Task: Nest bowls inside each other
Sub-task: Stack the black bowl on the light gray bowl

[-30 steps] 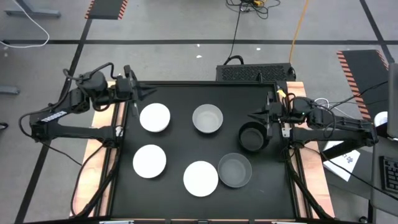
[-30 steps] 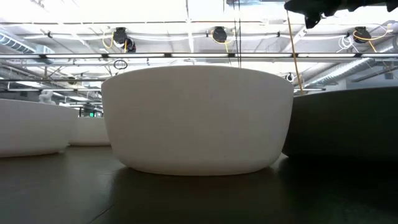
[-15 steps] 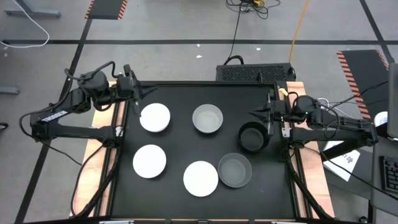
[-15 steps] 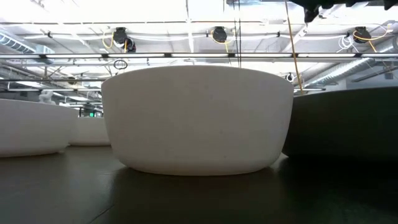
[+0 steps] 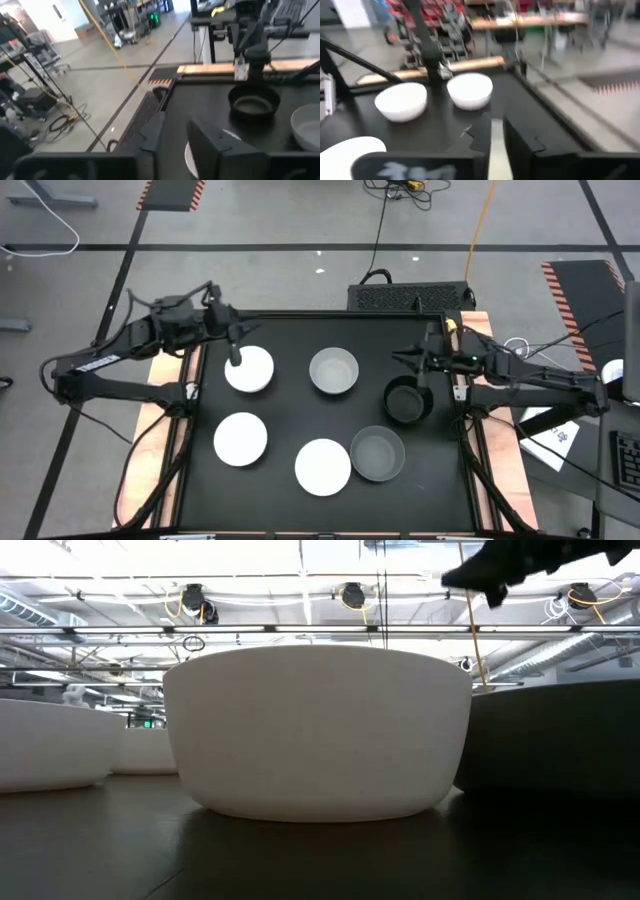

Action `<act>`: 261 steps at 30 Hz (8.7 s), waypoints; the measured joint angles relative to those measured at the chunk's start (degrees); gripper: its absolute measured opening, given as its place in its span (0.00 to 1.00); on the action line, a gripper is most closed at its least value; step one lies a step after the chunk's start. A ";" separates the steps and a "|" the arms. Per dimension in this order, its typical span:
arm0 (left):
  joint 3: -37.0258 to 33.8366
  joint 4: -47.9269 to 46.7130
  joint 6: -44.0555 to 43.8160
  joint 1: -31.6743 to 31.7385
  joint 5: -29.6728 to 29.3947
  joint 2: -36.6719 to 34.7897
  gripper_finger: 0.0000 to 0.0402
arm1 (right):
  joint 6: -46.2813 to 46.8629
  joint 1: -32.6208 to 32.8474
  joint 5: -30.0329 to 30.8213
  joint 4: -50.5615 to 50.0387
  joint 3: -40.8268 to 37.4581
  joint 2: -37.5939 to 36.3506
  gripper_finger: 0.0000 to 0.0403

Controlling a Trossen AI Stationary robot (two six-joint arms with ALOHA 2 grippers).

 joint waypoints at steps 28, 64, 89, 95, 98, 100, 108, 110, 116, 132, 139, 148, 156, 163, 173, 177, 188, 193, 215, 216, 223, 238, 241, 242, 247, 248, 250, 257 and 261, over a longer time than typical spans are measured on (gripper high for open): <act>-0.04 1.80 0.95 4.89 4.14 2.19 0.78 | 2.48 -23.01 -12.15 -14.43 6.91 20.03 0.46; -0.09 0.84 2.66 6.18 6.95 -1.20 0.78 | 3.81 -21.57 -16.63 -22.75 22.58 35.44 0.44; -0.09 0.34 1.89 6.12 10.50 -1.07 0.78 | 0.17 -21.42 -15.26 -27.53 29.77 50.66 0.44; -0.09 -0.54 1.76 6.10 10.67 -1.05 0.78 | 0.65 -21.42 -16.10 -28.64 29.82 48.27 0.44; -0.09 -0.50 1.76 6.12 10.94 -1.05 0.78 | 1.05 -21.08 -16.71 -28.81 29.82 48.19 0.44; -0.08 -0.52 1.76 6.12 11.46 -1.05 0.78 | 0.79 -20.17 -16.72 -29.67 29.82 48.19 0.44; -0.07 -1.57 1.34 6.12 12.50 -1.05 0.78 | 0.22 -15.74 -16.74 -38.04 29.82 47.77 0.44; -0.07 -1.69 1.34 6.12 12.50 -1.05 0.78 | 0.79 -14.59 -16.76 -40.12 29.82 47.31 0.44; -0.07 -1.94 1.15 6.10 12.55 -1.05 0.78 | 2.90 -12.80 -16.11 -47.26 29.80 44.25 0.44; -0.07 -2.77 0.89 6.11 12.99 -1.05 0.78 | 1.86 -10.38 -1.37 -61.05 27.61 41.62 0.44; -0.07 -3.03 0.91 6.11 12.99 -1.05 0.78 | 2.56 -10.27 -2.12 -60.73 21.09 41.69 0.44; -0.07 -3.01 0.87 6.10 12.99 -1.05 0.78 | 2.60 -10.27 -6.33 -54.49 15.44 41.67 0.44; -0.07 -2.98 0.81 6.11 12.99 -1.05 0.78 | 2.58 -10.27 -6.38 -51.62 13.53 41.67 0.44; -0.07 -2.98 0.71 6.12 12.99 -1.05 0.78 | 2.58 -10.27 -6.15 -49.58 12.99 41.67 0.44; -0.07 -2.98 0.71 6.12 12.99 -1.05 0.78 | 1.70 -10.29 -6.04 -48.33 12.99 41.67 0.44; -0.07 -2.98 0.73 6.10 12.99 -1.05 0.78 | 1.70 -10.29 -6.01 -48.09 12.99 41.67 0.44; -0.07 -3.05 0.86 4.62 12.99 -1.05 0.78 | 1.78 -10.89 -5.96 -46.28 12.99 41.67 0.44; -0.07 -3.07 1.13 3.68 12.96 -1.05 0.78 | 2.63 -11.59 -5.95 -47.49 12.99 41.67 0.44; -0.04 -3.14 0.86 3.54 12.96 -1.05 0.78 | 4.26 -11.91 -2.42 -54.99 19.00 41.67 0.44; -0.04 -3.14 0.86 3.54 12.96 -1.05 0.78 | 4.25 -11.93 -1.25 -55.68 19.00 41.67 0.44; -0.04 -3.17 0.89 3.54 12.94 -1.05 0.78 | 3.46 -11.93 0.14 -57.38 19.00 41.67 0.44; -0.04 -3.55 1.13 3.54 12.94 -1.05 0.78 | 1.23 -11.95 -0.14 -55.49 16.29 41.65 0.44; -0.04 -3.57 1.13 3.54 12.94 -1.05 0.78 | 1.11 -11.95 -0.15 -54.63 16.29 41.65 0.44; -0.04 -3.62 1.13 3.54 12.94 -1.05 0.78 | 0.97 -11.95 -0.17 -54.17 16.24 41.65 0.44; -0.04 -4.09 1.08 3.54 12.94 -1.05 0.78 | 0.21 -12.29 -0.78 -52.84 15.13 41.65 0.44; -0.04 -4.12 1.08 3.54 12.94 -1.07 0.78 | 0.20 -12.59 -1.45 -52.85 14.79 41.65 0.44; -0.04 -4.12 1.08 3.54 12.94 -1.07 0.78 | 0.19 -13.15 -1.87 -52.85 13.99 41.65 0.44; -0.04 -4.30 1.13 3.54 12.94 -1.07 0.78 | -0.25 -15.21 -1.94 -52.18 11.79 41.65 0.44; -0.04 -4.30 1.15 3.54 12.94 -1.07 0.78 | -0.44 -15.67 -1.98 -51.45 10.68 41.65 0.44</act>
